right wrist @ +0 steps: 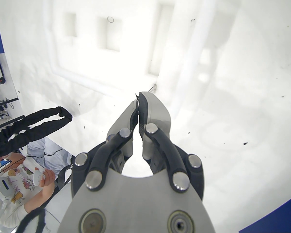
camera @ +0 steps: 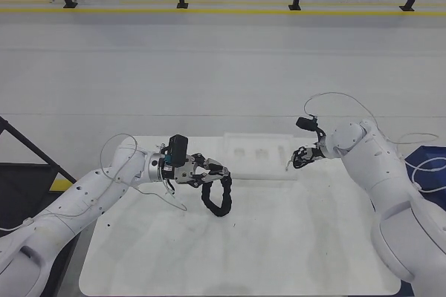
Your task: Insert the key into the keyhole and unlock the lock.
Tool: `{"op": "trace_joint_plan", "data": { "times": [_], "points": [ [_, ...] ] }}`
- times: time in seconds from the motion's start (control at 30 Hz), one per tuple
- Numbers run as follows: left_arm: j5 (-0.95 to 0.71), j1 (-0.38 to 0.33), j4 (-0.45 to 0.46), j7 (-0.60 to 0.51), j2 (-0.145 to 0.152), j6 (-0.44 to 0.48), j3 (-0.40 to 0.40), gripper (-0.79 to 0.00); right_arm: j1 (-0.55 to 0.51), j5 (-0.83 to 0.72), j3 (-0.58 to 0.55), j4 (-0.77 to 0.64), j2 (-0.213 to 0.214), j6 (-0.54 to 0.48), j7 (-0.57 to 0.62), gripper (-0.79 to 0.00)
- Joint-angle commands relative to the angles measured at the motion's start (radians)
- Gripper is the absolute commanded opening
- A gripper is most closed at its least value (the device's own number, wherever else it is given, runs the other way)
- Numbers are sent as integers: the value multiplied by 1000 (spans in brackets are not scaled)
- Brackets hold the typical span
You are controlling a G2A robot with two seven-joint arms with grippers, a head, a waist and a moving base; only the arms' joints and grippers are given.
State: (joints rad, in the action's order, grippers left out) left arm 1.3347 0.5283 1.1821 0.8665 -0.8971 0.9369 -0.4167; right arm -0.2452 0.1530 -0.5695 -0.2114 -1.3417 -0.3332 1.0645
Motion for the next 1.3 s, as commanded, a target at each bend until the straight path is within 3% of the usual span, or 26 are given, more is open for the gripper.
{"op": "trace_joint_plan", "data": {
  "times": [0.0, 1.27],
  "points": [
    [0, 0, 0, 0, 0, 0, 0, -785, 0, 9, 1, 1, -2, 7, 0, -785],
    [0, 0, 0, 0, 0, 0, 0, -785, 4, 78, -31, -7, -14, 6, 6, -785]
  ]
}}
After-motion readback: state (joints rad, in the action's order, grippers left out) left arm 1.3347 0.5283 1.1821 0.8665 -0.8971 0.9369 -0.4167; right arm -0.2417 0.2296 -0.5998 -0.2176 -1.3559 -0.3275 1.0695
